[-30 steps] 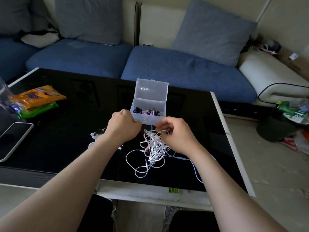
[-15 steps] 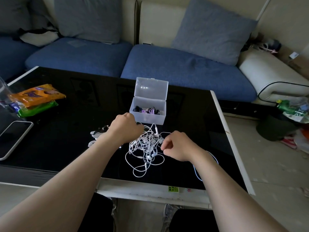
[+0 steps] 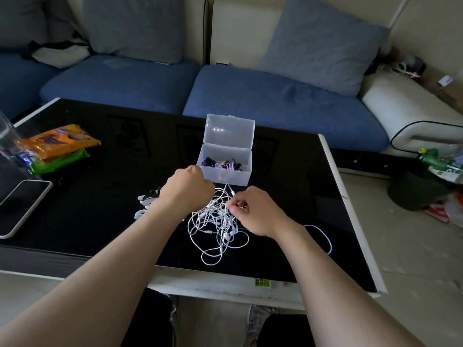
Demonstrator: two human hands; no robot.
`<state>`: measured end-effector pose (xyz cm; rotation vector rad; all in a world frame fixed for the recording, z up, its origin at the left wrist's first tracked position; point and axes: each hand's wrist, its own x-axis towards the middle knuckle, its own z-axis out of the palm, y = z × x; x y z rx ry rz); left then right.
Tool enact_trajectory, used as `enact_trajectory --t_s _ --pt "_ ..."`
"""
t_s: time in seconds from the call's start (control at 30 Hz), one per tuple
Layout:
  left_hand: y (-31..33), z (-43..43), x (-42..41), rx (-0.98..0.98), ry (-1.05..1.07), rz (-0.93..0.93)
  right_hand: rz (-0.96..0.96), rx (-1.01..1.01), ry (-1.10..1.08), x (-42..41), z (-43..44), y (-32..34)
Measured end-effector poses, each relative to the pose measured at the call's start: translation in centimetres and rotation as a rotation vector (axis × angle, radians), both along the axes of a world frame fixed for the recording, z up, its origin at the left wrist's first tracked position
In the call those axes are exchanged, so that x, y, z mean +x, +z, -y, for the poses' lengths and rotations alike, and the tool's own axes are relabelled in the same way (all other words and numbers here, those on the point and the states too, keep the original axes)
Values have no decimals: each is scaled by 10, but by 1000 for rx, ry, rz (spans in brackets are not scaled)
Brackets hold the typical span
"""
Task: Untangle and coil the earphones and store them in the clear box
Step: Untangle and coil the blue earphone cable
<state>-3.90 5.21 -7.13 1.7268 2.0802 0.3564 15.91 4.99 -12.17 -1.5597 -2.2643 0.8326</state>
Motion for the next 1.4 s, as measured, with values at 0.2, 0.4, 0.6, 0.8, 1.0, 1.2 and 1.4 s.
enact_trajectory --t_s 0.2,0.4,0.6,0.8,1.0,1.2,1.4 --pt "-2 5 -5 -155 -111 -228 177 20 -6 -7 -2 -5" --pt "-1 7 -4 -47 -118 -272 172 124 7 -5 -2 4" --pt "1 5 -1 -26 -185 -227 -265 234 -213 1 -3 33" --pt "-1 6 5 -79 -199 -279 -425 95 -281 4 1 42" --pt "-4 5 6 -102 -170 -306 -94 245 -139 7 7 43" --pt "-12 6 9 -239 -255 -237 48 404 -118 0 8 48" --pt "-6 8 12 -283 -276 -306 -241 213 -224 1 9 46"
